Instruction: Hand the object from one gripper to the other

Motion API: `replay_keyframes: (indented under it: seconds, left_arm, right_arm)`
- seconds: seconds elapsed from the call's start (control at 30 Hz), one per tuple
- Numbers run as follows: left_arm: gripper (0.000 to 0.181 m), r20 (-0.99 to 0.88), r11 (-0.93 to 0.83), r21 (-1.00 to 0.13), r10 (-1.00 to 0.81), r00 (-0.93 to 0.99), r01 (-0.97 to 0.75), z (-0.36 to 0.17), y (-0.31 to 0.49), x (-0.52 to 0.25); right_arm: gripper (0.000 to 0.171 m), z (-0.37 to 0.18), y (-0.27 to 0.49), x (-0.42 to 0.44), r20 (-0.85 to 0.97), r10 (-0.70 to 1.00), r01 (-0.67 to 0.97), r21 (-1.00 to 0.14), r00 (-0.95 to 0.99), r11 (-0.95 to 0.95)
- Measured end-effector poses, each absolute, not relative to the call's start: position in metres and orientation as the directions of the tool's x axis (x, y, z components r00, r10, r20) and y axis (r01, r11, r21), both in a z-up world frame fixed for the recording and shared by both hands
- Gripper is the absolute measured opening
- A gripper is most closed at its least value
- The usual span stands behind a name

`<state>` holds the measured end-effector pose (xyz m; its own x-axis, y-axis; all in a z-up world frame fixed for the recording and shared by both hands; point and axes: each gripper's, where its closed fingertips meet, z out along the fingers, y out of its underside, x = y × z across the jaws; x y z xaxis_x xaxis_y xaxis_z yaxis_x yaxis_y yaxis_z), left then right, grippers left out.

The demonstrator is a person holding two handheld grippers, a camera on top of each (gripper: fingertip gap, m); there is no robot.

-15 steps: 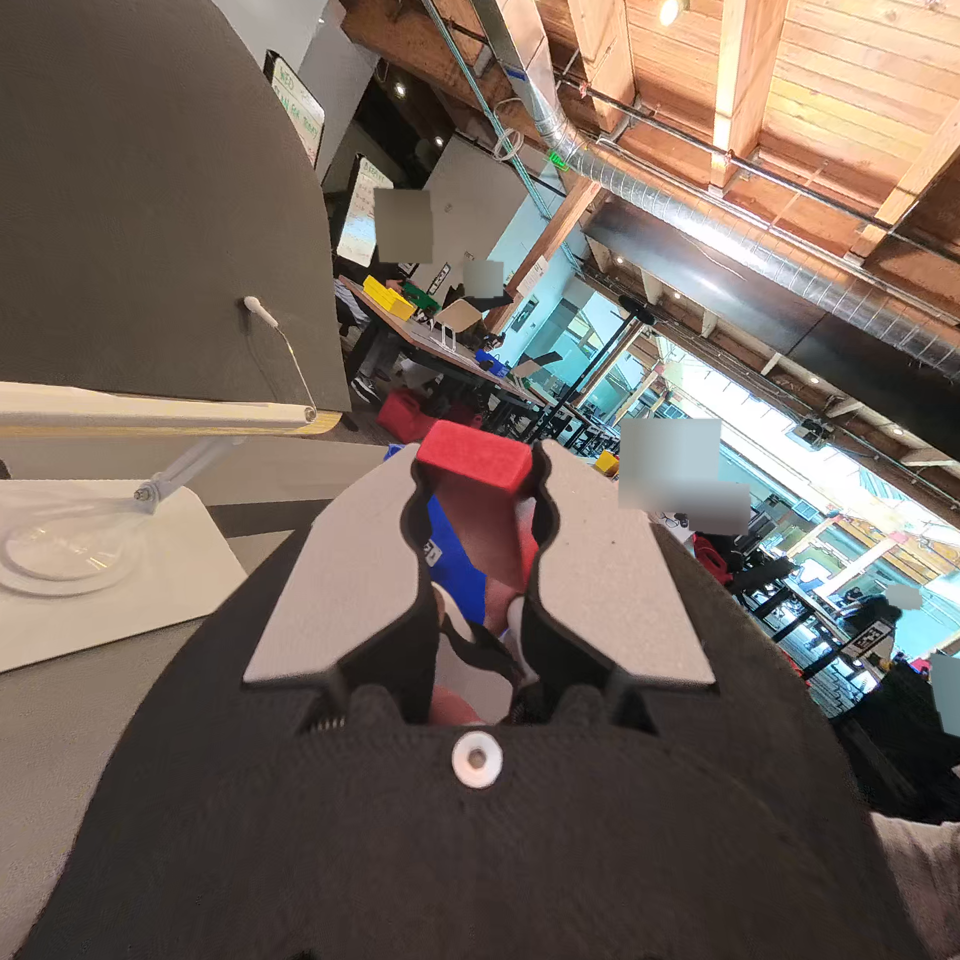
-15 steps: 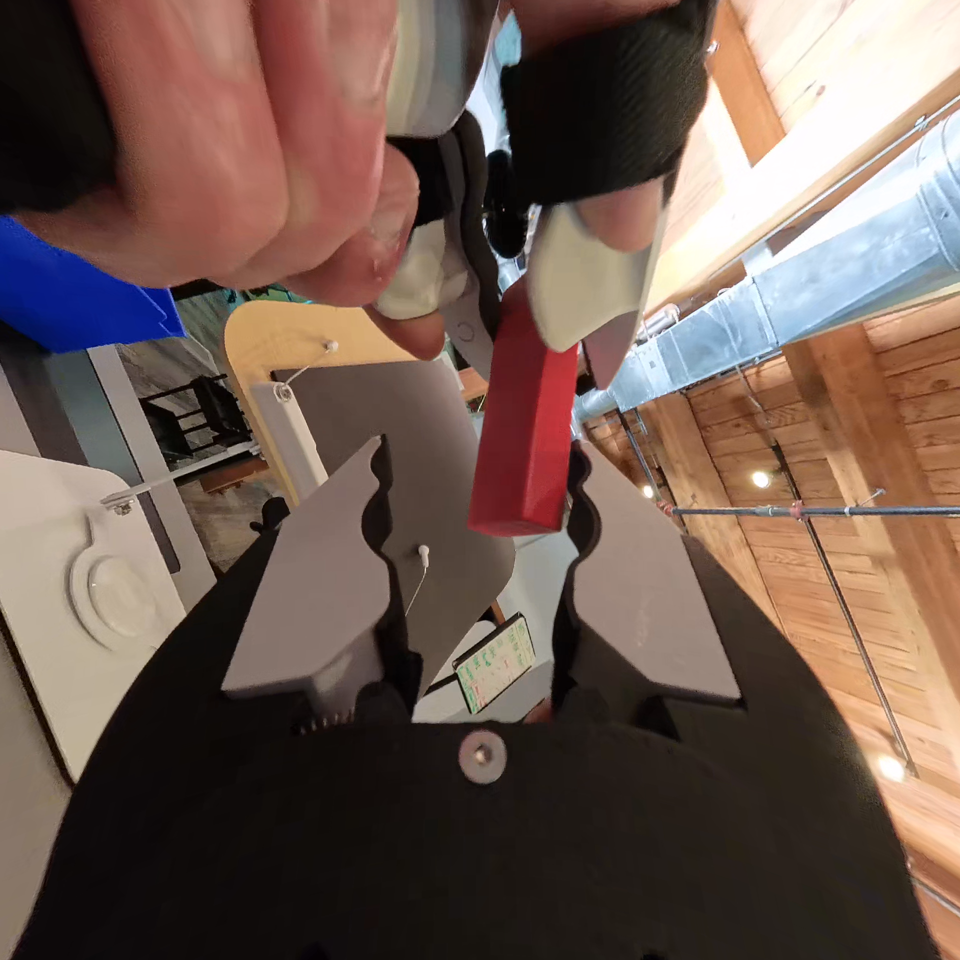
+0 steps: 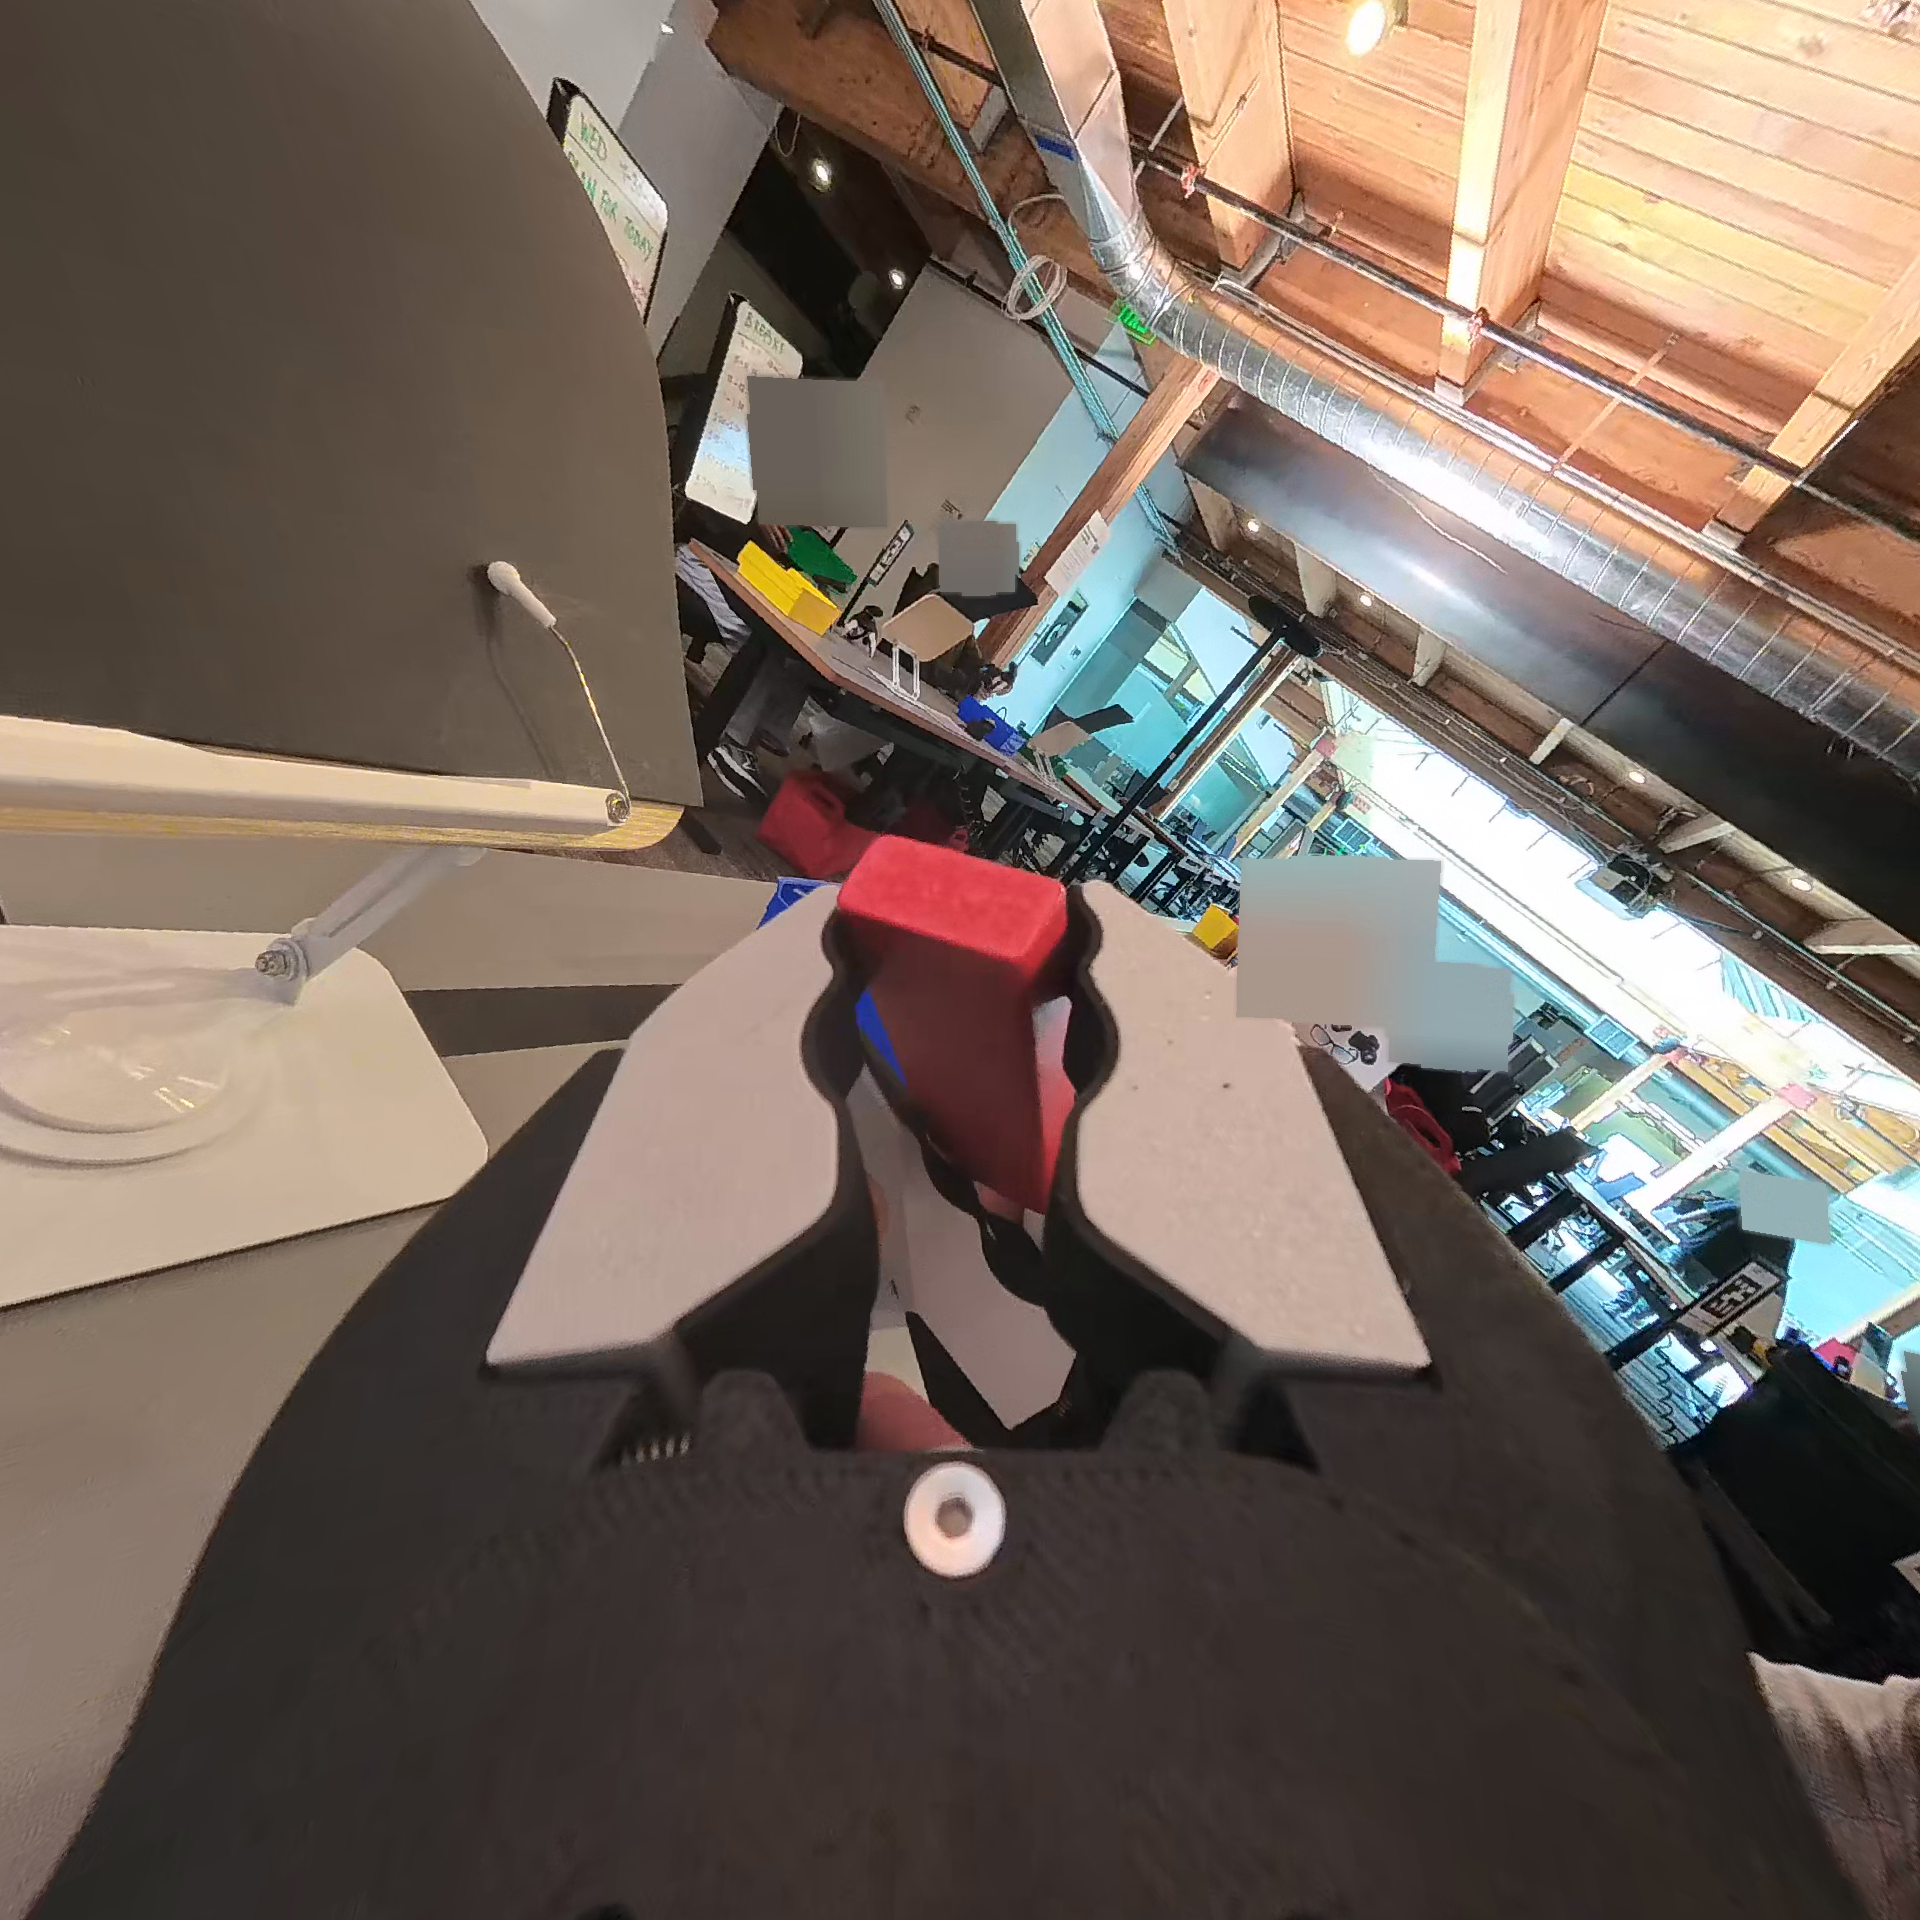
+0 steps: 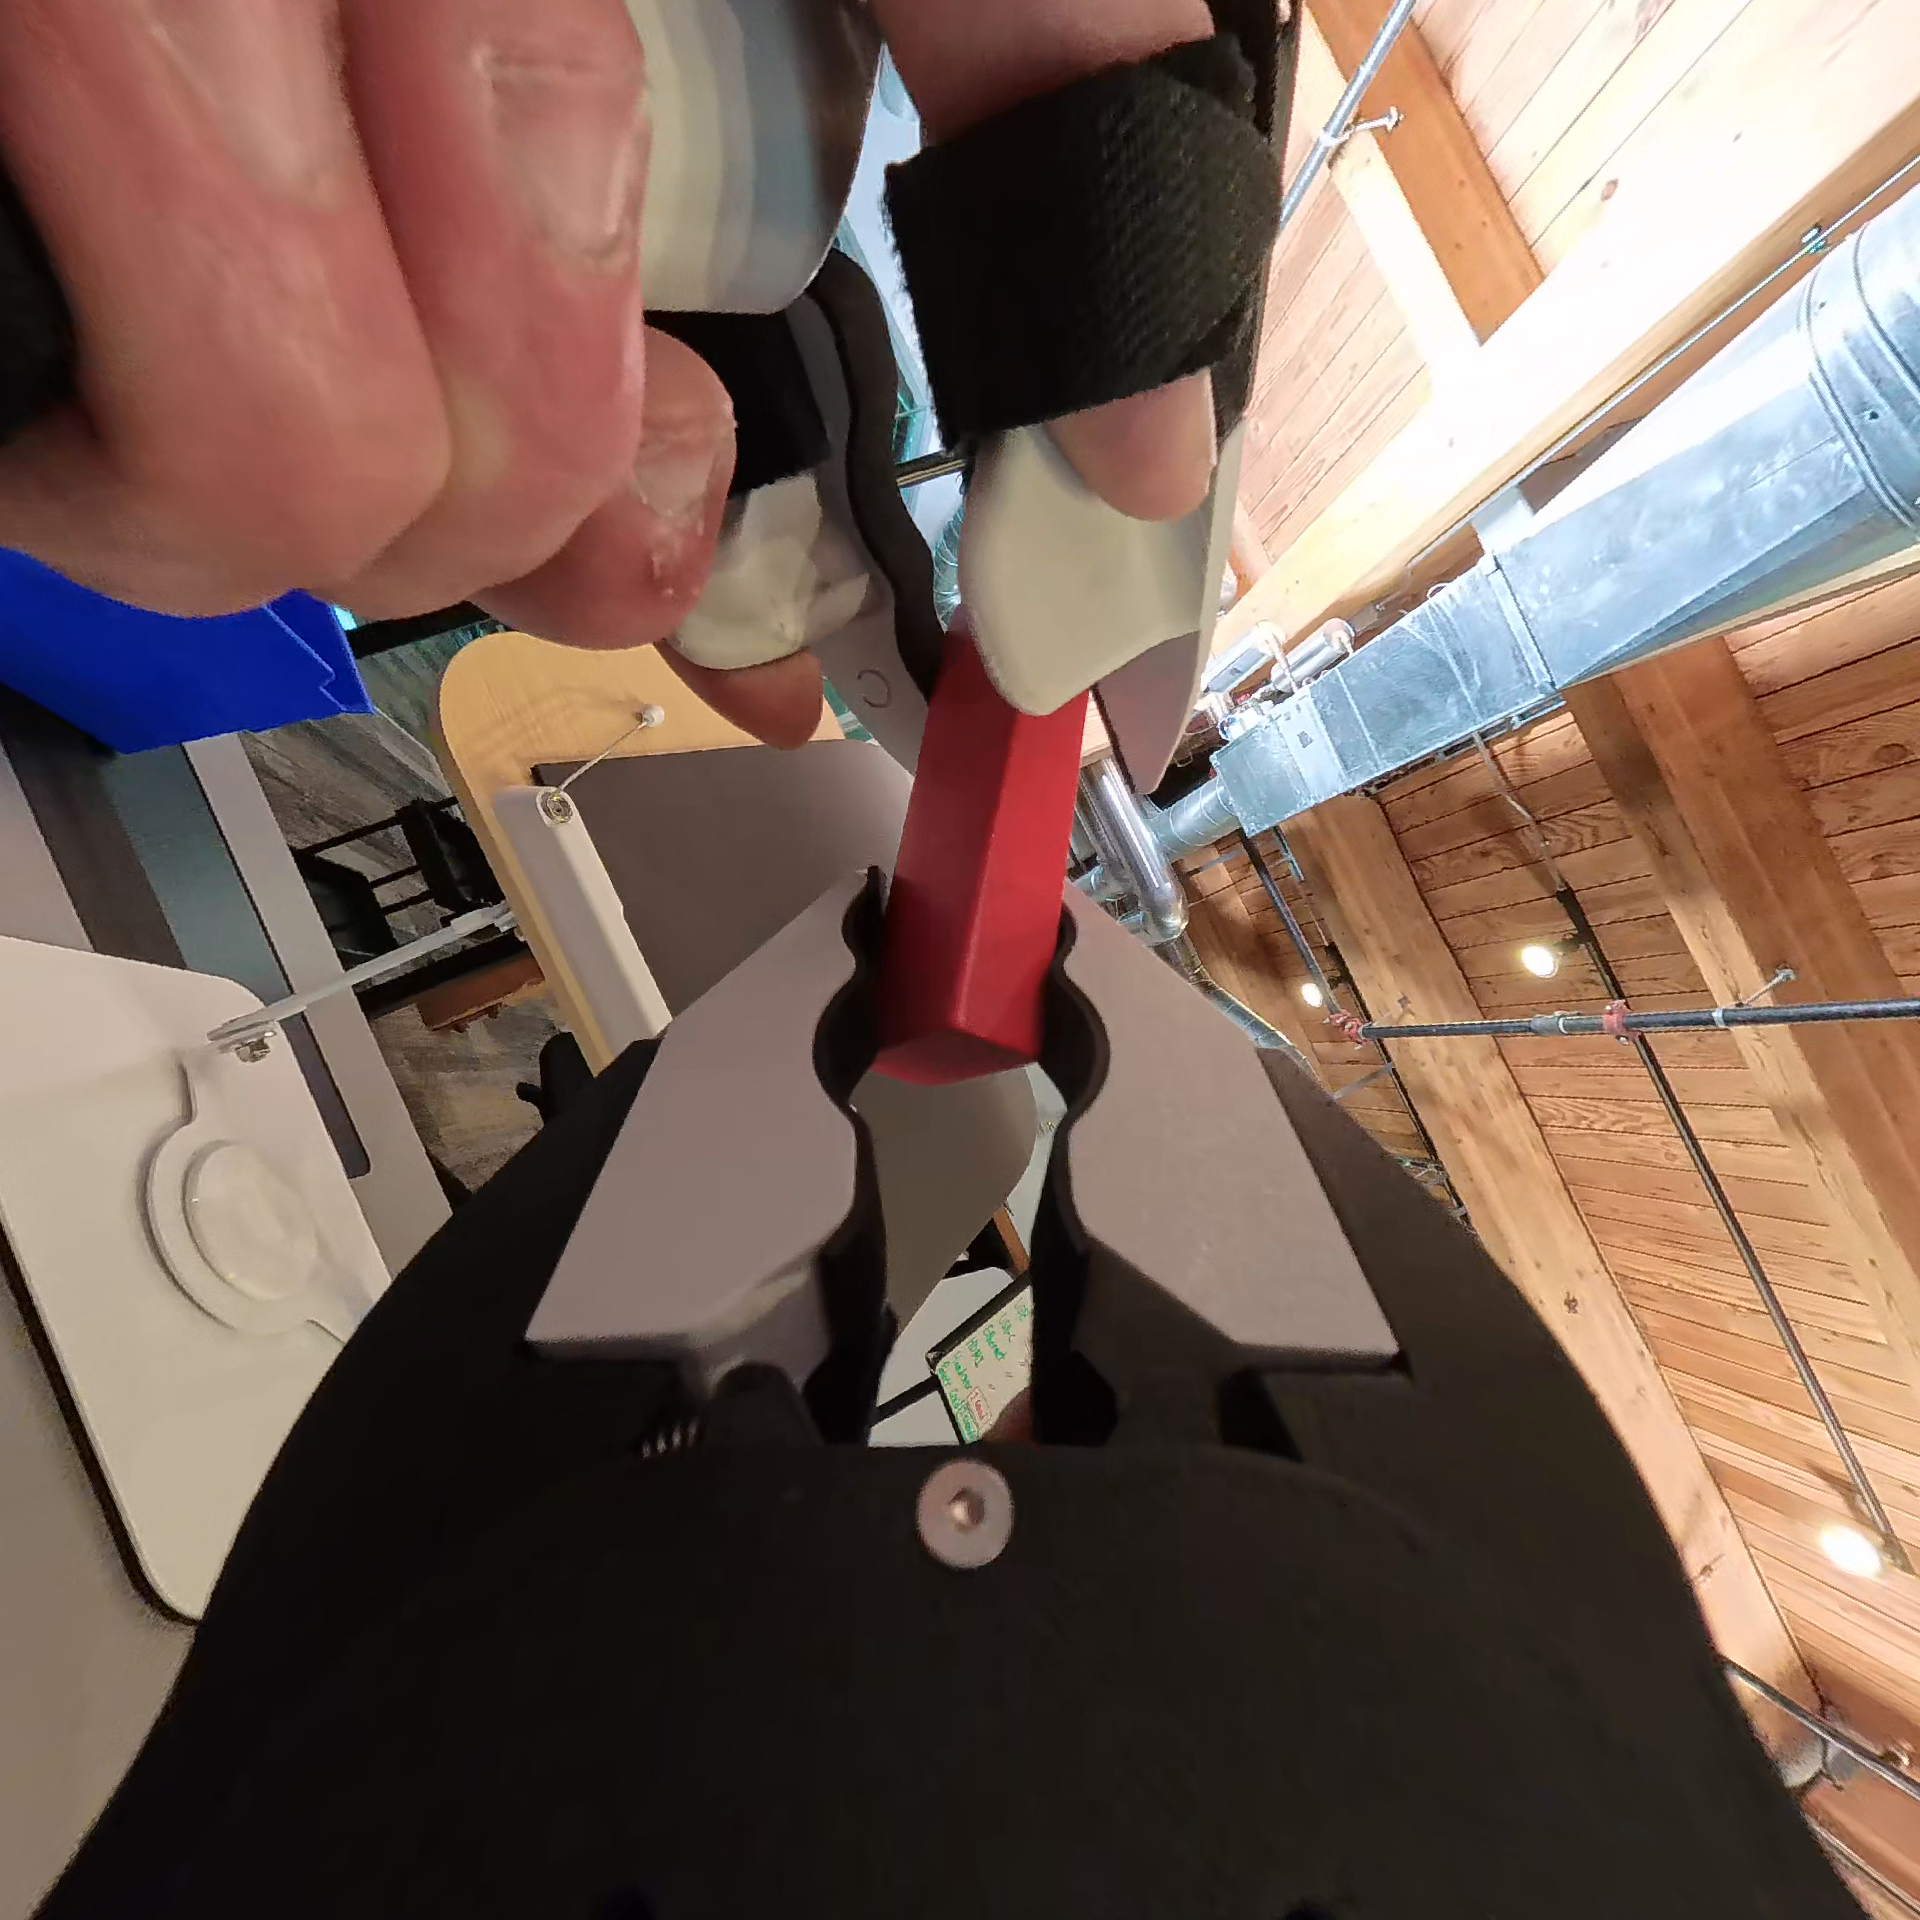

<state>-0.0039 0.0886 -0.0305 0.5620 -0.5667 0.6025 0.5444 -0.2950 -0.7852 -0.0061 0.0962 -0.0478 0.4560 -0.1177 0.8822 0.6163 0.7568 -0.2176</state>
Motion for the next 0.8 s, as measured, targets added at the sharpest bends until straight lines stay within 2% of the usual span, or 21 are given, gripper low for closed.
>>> replay_keyframes:
  seconds: [0.33, 0.4, 0.53, 0.7, 0.8]
  left_arm:
    - [0.036, 0.563, -0.273, -0.815, -0.580, 0.589, 0.511, -0.029, 0.091, 0.001]
    - [0.042, 0.532, -0.243, -0.836, -0.580, 0.617, 0.492, -0.028, 0.092, 0.000]
    - [0.057, 0.429, -0.134, -0.886, -0.594, 0.680, 0.443, -0.019, 0.088, -0.005]
    - [0.066, 0.065, 0.099, -0.985, -0.529, 0.846, 0.138, -0.016, 0.084, -0.015]
    - [0.067, -0.229, 0.247, -0.961, -0.446, 0.865, -0.127, -0.009, 0.076, -0.022]
  right_arm:
    - [0.022, -0.049, 0.100, -0.004, 0.869, -0.023, 0.568, -0.303, 0.494, 0.765]
    - [0.022, -0.051, 0.102, -0.003, 0.858, 0.039, 0.534, -0.353, 0.512, 0.768]
    - [0.022, -0.054, 0.107, -0.003, 0.778, 0.279, 0.381, -0.544, 0.563, 0.748]
    - [0.022, -0.074, 0.103, -0.016, 0.534, 0.720, 0.099, -0.828, 0.443, 0.553]
    - [0.022, -0.077, 0.099, -0.016, 0.360, 0.873, -0.024, -0.921, 0.329, 0.388]
